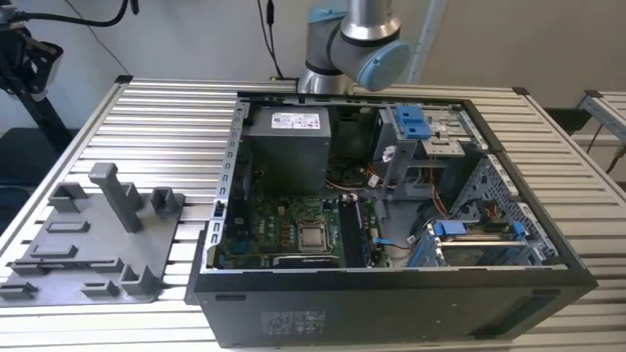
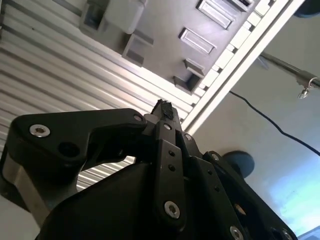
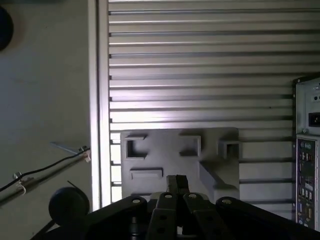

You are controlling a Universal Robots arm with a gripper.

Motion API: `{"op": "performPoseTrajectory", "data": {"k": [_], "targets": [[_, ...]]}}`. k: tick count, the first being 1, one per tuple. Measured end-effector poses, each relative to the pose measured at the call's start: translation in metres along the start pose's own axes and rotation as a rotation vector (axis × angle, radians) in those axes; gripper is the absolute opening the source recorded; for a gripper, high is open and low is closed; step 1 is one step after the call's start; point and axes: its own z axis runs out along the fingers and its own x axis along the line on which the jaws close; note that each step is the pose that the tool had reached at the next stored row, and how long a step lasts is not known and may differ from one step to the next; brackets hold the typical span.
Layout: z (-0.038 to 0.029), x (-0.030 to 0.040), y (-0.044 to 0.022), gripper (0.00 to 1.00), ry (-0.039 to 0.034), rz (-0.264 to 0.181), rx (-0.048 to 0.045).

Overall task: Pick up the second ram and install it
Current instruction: 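Reach for the second ram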

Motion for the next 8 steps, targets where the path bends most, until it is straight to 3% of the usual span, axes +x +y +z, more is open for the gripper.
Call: {"op": "performPoseTrajectory", "data": {"k": [6, 8], "targets": [[0.0002, 0.0004, -0.0002, 0.11, 0.0006, -0.007, -0.0001], [0.0002, 0.0004, -0.003, 0.11, 0.0008, -0.006, -0.0001]]}}
